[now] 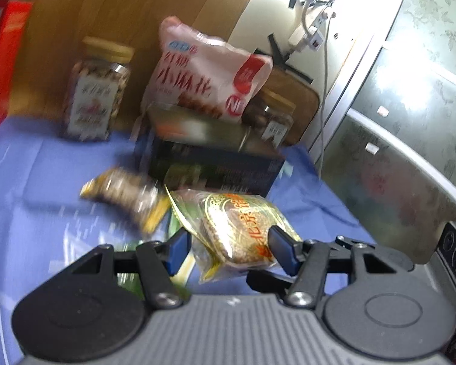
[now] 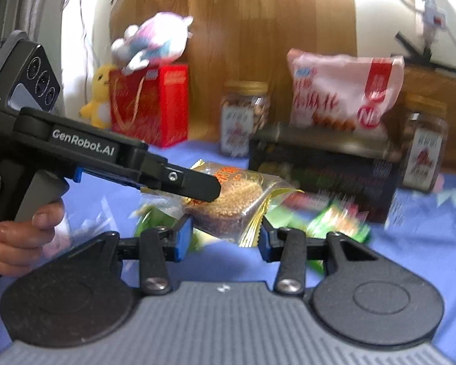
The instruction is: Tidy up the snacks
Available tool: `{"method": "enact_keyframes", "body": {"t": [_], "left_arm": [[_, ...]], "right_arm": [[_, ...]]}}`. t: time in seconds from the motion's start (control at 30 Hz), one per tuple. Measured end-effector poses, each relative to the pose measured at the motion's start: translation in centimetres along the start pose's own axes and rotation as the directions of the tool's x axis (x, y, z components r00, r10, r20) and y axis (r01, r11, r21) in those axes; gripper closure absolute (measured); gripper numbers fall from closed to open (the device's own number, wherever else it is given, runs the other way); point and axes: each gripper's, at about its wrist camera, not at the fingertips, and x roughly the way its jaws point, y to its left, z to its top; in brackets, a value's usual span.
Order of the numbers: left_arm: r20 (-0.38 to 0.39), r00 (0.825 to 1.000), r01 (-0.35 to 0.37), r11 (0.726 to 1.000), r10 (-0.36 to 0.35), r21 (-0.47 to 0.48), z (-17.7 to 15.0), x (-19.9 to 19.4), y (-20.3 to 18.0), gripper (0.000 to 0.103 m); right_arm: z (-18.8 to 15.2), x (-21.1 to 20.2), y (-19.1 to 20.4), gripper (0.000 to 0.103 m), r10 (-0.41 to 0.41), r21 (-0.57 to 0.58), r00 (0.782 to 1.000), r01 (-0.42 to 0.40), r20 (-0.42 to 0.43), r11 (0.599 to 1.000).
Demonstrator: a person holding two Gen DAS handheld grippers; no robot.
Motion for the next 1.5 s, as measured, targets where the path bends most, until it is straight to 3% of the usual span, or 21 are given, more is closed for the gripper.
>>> {"method": "enact_keyframes", "body": {"t": [0.17, 0.33, 0.4, 0.47, 0.5, 0.6, 0.7, 0.8, 0.93, 1.07, 1.13, 1.17, 1.3, 1.4, 1.5], "left_arm": [[0.05, 0.999, -0.007, 0.997, 0.003, 0.075, 5.5, 2.9, -1.4, 0.045], [0.042, 0.998, -0.04, 0.998, 0.038, 0.057, 9.7, 8.0, -0.8, 0.045], [0.01, 0.998, -0.056, 0.997, 0.055, 0.045, 10.5, 10.3, -0.5, 0.042], [-0.028, 0.997, -0.066, 0.996, 0.068, 0.062, 10.7, 12.6, -0.8, 0.037], [-0.033, 0.996, -0.077, 0.994, 0.08, 0.076, 10.7, 13.4, -1.0, 0.031], [-0.042, 0.996, -0.076, 0.993, 0.081, 0.094, 10.6, 14.3, -2.1, 0.03], [-0.028, 0.997, -0.069, 0.992, 0.073, 0.108, 10.0, 12.9, -2.7, 0.03], [0.012, 1.0, -0.024, 0.993, 0.022, 0.116, 8.6, 9.1, -3.0, 0.03], [0.032, 0.999, 0.008, 0.994, -0.012, 0.111, 5.6, 4.6, -2.7, 0.03], [0.029, 0.999, -0.031, 0.994, 0.028, 0.103, 1.5, 1.5, -1.8, 0.031], [0.03, 0.998, -0.063, 0.992, 0.06, 0.109, -0.5, 0.3, -1.3, 0.031], [0.029, 0.997, -0.074, 0.992, 0.071, 0.105, -1.2, -0.2, -0.9, 0.031], [0.01, 0.992, -0.126, 0.99, 0.125, 0.065, -3.2, -1.4, 0.8, 0.031], [0.016, 0.99, -0.14, 0.989, 0.14, 0.038, -3.7, -2.3, 1.8, 0.032], [0.02, 0.99, -0.141, 0.99, 0.141, 0.018, -4.2, -2.6, 2.5, 0.032]], "right_arm": [[3.9, 1.4, -3.0, 0.056, -0.059, -0.001, 0.997, 0.059, 0.058, 0.998], [6.6, 4.9, -6.8, 0.054, -0.116, 0.029, 0.992, 0.114, 0.047, 0.993], [6.9, 6.4, -8.2, 0.051, -0.176, 0.021, 0.984, 0.175, 0.03, 0.984], [6.8, 7.3, -9.4, 0.045, -0.277, 0.01, 0.961, 0.277, 0.021, 0.961], [6.6, 7.5, -9.9, 0.045, -0.297, 0.014, 0.955, 0.297, 0.009, 0.955], [5.8, 6.1, -11.2, 0.045, -0.304, 0.073, 0.952, 0.302, 0.02, 0.95], [4.7, 3.5, -11.3, 0.045, -0.319, 0.106, 0.947, 0.313, 0.045, 0.944], [3.3, 1.0, -11.5, 0.045, -0.264, 0.202, 0.963, 0.249, 0.053, 0.947], [0.4, 0.1, -12.2, 0.041, -0.178, 0.387, 0.983, 0.18, -0.041, 0.904], [-1.6, 1.6, -12.1, 0.036, -0.128, 0.494, 0.982, 0.18, -0.138, 0.851], [-1.8, 2.9, -11.3, 0.034, -0.091, 0.497, 0.98, 0.168, -0.174, 0.852], [-1.9, 3.4, -10.9, 0.028, -0.081, 0.49, 0.98, 0.162, -0.183, 0.857], [-1.4, 4.8, -8.4, 0.024, -0.132, 0.382, 0.971, 0.2, -0.197, 0.902], [-1.2, 5.4, -7.3, 0.03, -0.182, 0.295, 0.964, 0.235, -0.196, 0.926], [-1.3, 4.5, -7.5, 0.038, -0.202, 0.299, 0.962, 0.25, -0.183, 0.921]]}}
